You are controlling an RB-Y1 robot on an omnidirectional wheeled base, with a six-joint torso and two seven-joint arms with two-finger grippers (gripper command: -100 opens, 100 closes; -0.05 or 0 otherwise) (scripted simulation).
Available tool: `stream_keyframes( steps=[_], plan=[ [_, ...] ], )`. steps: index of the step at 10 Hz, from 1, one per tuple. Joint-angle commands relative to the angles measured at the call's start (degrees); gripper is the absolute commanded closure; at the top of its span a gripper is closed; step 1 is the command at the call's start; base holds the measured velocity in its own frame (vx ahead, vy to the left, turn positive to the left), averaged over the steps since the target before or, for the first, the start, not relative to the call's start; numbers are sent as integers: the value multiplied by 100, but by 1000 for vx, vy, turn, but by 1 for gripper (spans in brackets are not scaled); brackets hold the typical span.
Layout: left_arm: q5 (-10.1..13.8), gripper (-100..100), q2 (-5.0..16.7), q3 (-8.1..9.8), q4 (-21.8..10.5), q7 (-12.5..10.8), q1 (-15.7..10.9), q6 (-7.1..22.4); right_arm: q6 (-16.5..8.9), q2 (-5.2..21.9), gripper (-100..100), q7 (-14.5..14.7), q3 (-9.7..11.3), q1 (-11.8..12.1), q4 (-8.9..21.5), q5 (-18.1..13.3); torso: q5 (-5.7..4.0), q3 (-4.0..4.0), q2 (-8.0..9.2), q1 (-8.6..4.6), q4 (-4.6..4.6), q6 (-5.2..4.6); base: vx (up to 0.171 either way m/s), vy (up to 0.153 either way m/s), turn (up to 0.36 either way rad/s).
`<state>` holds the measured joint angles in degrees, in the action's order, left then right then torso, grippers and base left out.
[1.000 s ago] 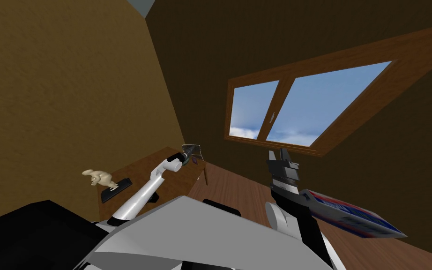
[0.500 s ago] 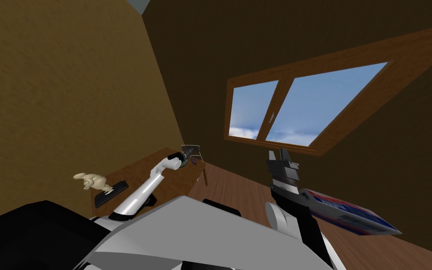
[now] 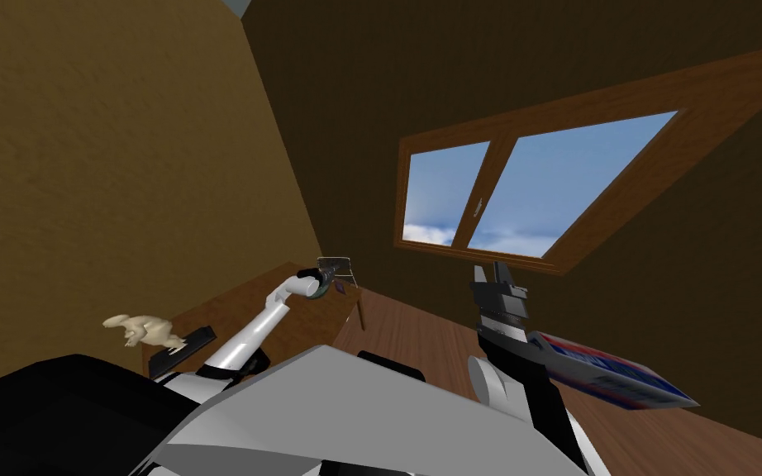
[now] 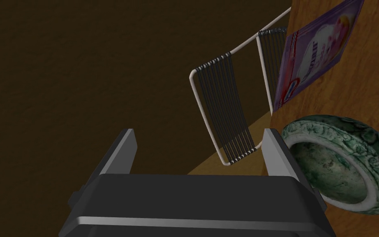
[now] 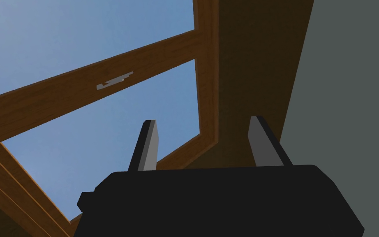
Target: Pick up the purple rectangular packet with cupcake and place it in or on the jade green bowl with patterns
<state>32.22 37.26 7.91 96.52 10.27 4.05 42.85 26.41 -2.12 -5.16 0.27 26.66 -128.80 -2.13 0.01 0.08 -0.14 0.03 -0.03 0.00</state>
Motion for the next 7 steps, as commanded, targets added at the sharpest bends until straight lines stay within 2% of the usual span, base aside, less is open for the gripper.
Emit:
stream_keyframes(
  steps=[1, 2, 3, 5, 6, 7],
  plan=[
    [57, -100, 40, 9, -91, 34, -42, 286, 0, 0, 0, 0, 0, 0, 0, 0, 0, 0, 0, 0, 0, 0, 39, 15, -41],
    [57, -100, 40, 9, -91, 34, -42, 356, 0, 0, 0, 0, 0, 0, 0, 0, 1, 1, -1, 1, -1, 2, 21, 8, 6],
    [157, -100, 103, 21, -296, 104, -131, 557, 0, 0, 0, 0, 0, 0, 0, 0, 0, -2, 3, -1, 0, 2, 46, 7, -57],
    [157, -100, 103, 21, -296, 104, -131, 754, 0, 0, 0, 0, 0, 0, 0, 0, 0, 2, -3, 0, -1, 1, 31, 13, -20],
    [251, -100, 155, 30, -499, 176, -214, 979, 0, 0, 0, 0, 0, 0, 0, 0, 0, -2, 4, 0, 0, 2, 46, 21, -54],
    [251, -100, 155, 30, -499, 176, -214, 1139, 0, 0, 0, 0, 0, 0, 0, 0, 1, 2, -3, 3, -1, 0, 45, 21, -46]
  ],
)
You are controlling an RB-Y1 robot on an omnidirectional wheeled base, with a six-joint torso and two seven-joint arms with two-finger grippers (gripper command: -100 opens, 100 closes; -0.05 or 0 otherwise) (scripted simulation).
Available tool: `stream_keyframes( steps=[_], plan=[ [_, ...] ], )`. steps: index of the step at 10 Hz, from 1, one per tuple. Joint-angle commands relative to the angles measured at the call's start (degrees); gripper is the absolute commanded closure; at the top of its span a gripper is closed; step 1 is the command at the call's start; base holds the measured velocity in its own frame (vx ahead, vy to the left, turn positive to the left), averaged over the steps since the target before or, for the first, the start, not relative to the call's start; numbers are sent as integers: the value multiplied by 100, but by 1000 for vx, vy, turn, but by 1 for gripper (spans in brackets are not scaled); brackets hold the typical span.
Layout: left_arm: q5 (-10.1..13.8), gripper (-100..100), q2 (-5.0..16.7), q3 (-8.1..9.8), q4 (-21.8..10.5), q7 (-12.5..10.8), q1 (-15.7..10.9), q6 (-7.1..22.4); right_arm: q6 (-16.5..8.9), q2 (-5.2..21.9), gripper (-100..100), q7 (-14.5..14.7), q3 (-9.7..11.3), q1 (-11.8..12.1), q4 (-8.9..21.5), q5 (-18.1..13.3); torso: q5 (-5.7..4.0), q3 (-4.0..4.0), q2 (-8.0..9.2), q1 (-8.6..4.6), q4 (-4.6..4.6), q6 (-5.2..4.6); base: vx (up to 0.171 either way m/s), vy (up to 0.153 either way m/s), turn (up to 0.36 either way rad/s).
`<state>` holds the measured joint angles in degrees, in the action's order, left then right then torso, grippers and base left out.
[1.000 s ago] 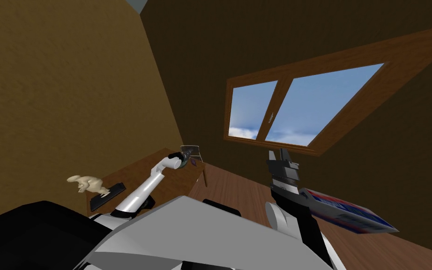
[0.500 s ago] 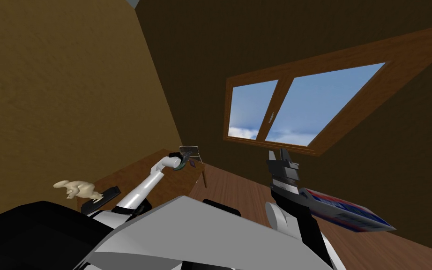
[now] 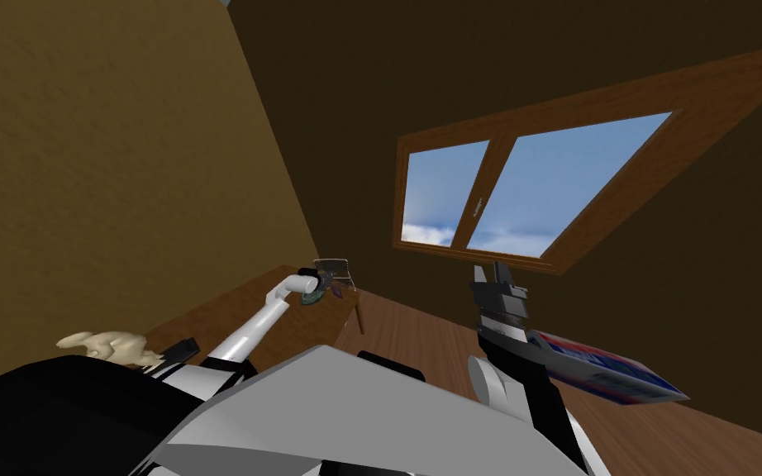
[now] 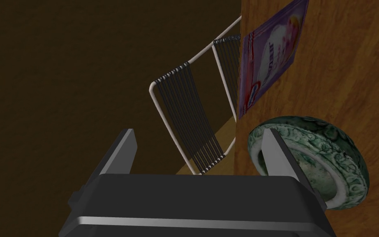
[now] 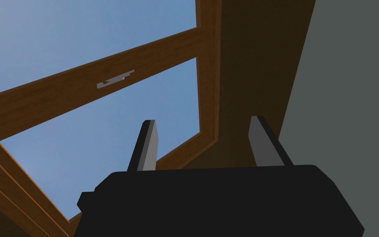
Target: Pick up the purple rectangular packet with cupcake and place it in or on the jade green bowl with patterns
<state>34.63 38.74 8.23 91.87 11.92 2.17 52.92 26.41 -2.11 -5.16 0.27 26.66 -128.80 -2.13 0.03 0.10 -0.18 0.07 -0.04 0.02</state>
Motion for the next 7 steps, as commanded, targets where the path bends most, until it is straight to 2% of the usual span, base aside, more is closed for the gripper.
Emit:
stream_keyframes(
  steps=[1, 3, 4, 7],
  plan=[
    [96, -100, 50, 7, -232, 82, -103, 286, 0, 0, 0, 0, 0, 0, 0, 0, 0, 0, 0, 0, 0, 0, 52, 16, -67],
    [96, -100, 50, 7, -232, 82, -103, 509, 0, 0, 0, 0, 0, 0, 0, 0, -1, 1, -2, -4, -1, 0, 37, 11, -13],
    [175, -100, 86, 14, -427, 154, -175, 719, 0, 0, 0, 0, 0, 0, 0, 0, -1, -2, 4, -5, 1, 1, 51, 22, -60],
    [247, -100, 115, 21, -615, 225, -242, 1212, 0, 0, 0, 0, 0, 0, 0, 0, 0, 5, -9, 1, -2, -2, 62, 23, -49]
  ],
)
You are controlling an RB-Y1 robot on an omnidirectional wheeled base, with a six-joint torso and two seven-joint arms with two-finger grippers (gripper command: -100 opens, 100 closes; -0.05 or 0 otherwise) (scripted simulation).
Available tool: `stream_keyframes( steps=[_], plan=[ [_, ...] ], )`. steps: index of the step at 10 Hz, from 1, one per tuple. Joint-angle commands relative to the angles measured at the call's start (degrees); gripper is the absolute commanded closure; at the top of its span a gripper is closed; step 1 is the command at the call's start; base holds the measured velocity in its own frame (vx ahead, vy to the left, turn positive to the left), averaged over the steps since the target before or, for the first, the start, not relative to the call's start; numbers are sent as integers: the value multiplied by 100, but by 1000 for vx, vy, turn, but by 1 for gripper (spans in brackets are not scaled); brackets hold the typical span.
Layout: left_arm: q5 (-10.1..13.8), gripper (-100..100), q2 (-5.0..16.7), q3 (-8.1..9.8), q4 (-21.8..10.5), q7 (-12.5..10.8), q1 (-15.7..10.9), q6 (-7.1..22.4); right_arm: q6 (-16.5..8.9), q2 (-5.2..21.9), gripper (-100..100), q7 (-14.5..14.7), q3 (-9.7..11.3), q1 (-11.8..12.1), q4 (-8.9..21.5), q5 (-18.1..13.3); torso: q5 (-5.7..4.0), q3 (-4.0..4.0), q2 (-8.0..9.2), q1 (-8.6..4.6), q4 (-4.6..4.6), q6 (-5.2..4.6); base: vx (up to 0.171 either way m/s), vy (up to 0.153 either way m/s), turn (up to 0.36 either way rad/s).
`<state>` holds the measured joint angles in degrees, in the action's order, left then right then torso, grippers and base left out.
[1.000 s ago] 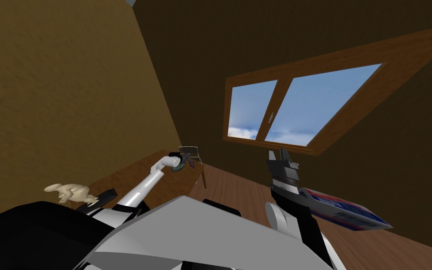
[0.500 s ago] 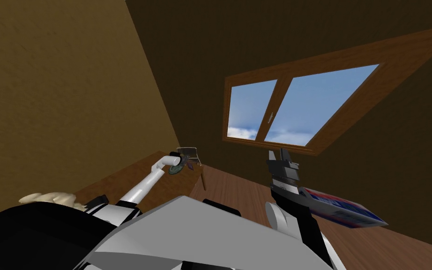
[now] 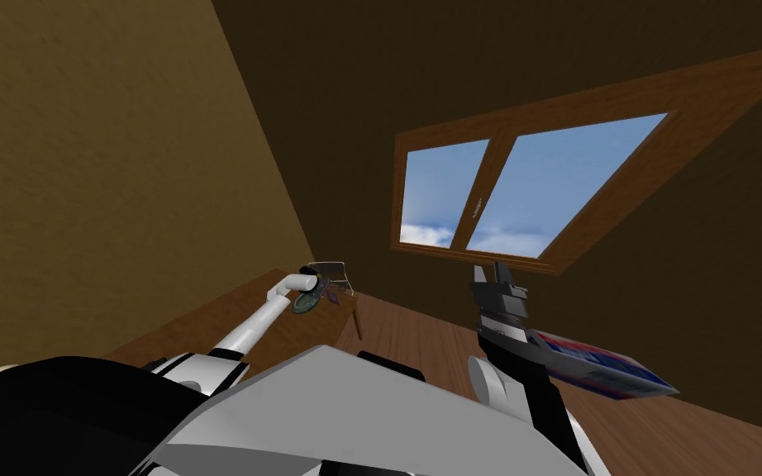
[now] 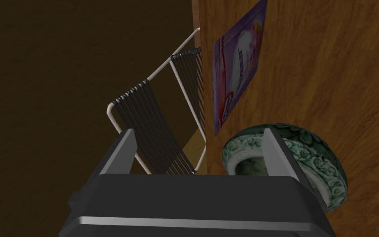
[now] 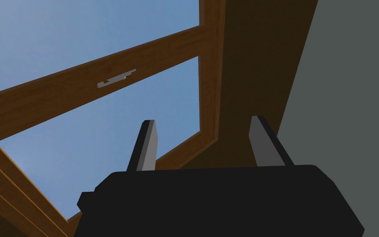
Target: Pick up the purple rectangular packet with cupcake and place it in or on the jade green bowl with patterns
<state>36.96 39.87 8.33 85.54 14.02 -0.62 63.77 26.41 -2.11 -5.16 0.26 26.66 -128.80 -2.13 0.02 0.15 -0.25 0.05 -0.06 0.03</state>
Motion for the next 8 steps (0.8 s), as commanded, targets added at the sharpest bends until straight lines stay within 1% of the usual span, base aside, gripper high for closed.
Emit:
stream_keyframes(
  steps=[1, 2, 3, 4, 5, 6, 7, 8],
  plan=[
    [80, -100, 27, 17, -165, 84, -24, 286, 0, 0, 0, 0, 0, 0, 0, 0, 0, 0, 0, 0, 0, 0, 66, 22, -62],
    [80, -100, 27, 17, -165, 84, -24, 445, 0, 0, 0, 0, 0, 0, 0, 0, 0, 1, -2, 1, 0, -2, 55, 22, -29],
    [139, -100, 48, 22, -337, 151, -80, 618, 0, 0, 0, 0, 0, 0, 0, 0, 0, -1, 2, 1, 0, 1, 64, 28, -53],
    [139, -100, 48, 22, -337, 151, -80, 766, 0, 0, 0, 0, 0, 0, 0, 0, 0, 0, 0, 3, 0, -1, 55, 22, -30],
    [191, -100, 67, 26, -499, 215, -130, 934, 0, 0, 0, 0, 0, 0, 0, 0, 1, -1, 2, 1, 0, 1, 57, 20, -50],
    [191, -100, 67, 26, -499, 215, -130, 1054, 0, 0, 0, 0, 0, 0, 0, 0, 0, -1, 1, 1, 1, -1, 52, 20, -33],
    [238, -100, 84, 29, -648, 275, -174, 1228, 0, 0, 0, 0, 0, 0, 0, 0, 0, -2, 3, -1, 1, 0, 59, 19, -51],
    [238, -100, 84, 29, -648, 275, -174, 1318, 0, 0, 0, 0, 0, 0, 0, 0, 0, -1, 2, -1, 1, 0, 52, 18, -27]
  ],
)
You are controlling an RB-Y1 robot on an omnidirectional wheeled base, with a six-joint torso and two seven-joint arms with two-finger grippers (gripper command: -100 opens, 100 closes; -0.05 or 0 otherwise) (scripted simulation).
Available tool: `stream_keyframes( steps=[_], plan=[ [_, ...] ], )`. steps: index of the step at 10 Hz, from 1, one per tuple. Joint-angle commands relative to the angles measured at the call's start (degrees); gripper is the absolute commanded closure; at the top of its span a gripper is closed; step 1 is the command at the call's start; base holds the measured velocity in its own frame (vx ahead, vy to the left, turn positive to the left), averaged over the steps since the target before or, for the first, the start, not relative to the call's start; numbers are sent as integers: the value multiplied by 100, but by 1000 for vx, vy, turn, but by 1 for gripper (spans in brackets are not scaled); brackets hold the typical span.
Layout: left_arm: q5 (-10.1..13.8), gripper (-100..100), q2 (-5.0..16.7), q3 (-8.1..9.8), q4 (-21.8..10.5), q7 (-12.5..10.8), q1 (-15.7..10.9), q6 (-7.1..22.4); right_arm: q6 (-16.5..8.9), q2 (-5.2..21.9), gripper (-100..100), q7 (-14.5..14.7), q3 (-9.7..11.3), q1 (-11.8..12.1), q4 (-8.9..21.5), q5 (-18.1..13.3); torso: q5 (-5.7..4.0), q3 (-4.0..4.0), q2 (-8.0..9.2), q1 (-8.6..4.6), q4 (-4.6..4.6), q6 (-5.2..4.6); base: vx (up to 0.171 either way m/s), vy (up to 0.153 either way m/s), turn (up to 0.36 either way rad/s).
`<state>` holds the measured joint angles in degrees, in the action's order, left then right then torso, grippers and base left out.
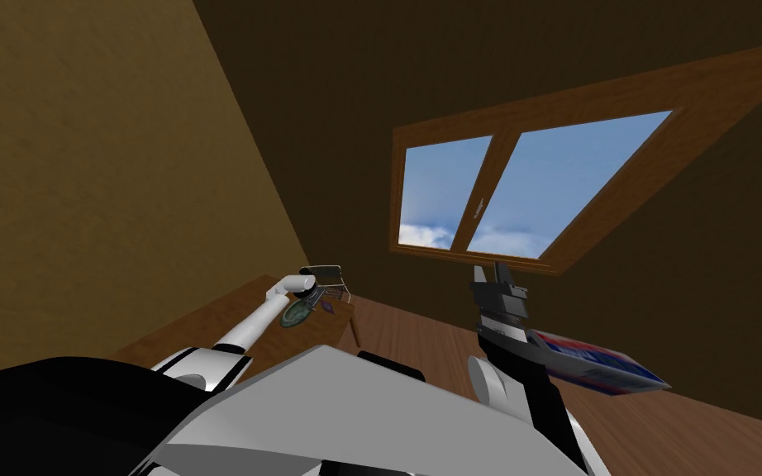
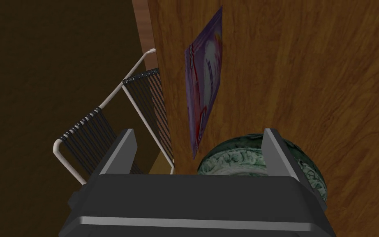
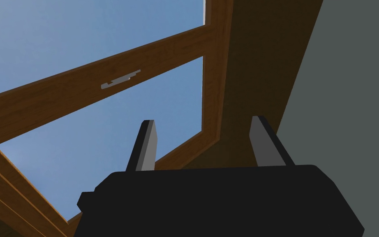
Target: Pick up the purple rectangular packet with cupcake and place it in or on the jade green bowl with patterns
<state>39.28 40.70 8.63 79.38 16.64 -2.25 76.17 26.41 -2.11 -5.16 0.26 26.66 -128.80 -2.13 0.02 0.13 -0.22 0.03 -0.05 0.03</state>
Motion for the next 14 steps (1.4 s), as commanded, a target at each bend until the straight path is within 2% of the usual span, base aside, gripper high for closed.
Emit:
stream_keyframes(
  steps=[1, 2, 6, 7, 8, 9, 10, 14],
  plan=[
    [45, -100, 17, 1, -165, 69, -49, 286, 0, 0, 0, 0, 0, 0, 0, 0, 0, 0, 0, 0, 0, 0, 68, 30, -56],
    [45, -100, 17, 1, -165, 69, -49, 316, 0, 0, 0, 0, 0, 0, 0, 0, 0, 2, -4, 4, -1, -1, 51, 23, -27],
    [142, -100, 51, 5, -527, 228, -143, 959, 0, 0, 0, 0, 0, 0, 0, 0, 1, 5, -10, 7, -2, -1, 68, 28, -51],
    [152, -100, 53, 5, -569, 247, -153, 1032, 0, 0, 0, 0, 0, 0, 0, 0, 2, 4, -7, 5, -2, 1, 54, 24, -21],
    [150, -100, 58, 9, -532, 236, -147, 975, 0, 0, 0, 0, 0, 0, 0, 0, 1, 1, -2, 2, -1, 1, 22, 12, -4],
    [152, 0, 58, 11, -528, 234, -144, 1002, 0, 0, 0, 0, 0, 0, 0, 0, 0, -4, 9, -3, 1, 1, 0, 0, 0],
    [134, -100, 43, 38, -713, 230, -172, 890, 0, 0, 0, 0, 0, 0, 0, 0, -1, -9, 16, -7, 3, 1, -29, 9, -196],
    [91, -100, 7, 108, -1175, 218, -239, 618, 0, 0, 0, 0, 1, -2, 0, 0, -1, -28, 49, -4, 11, -2, -70, 15, -160]
  ],
)
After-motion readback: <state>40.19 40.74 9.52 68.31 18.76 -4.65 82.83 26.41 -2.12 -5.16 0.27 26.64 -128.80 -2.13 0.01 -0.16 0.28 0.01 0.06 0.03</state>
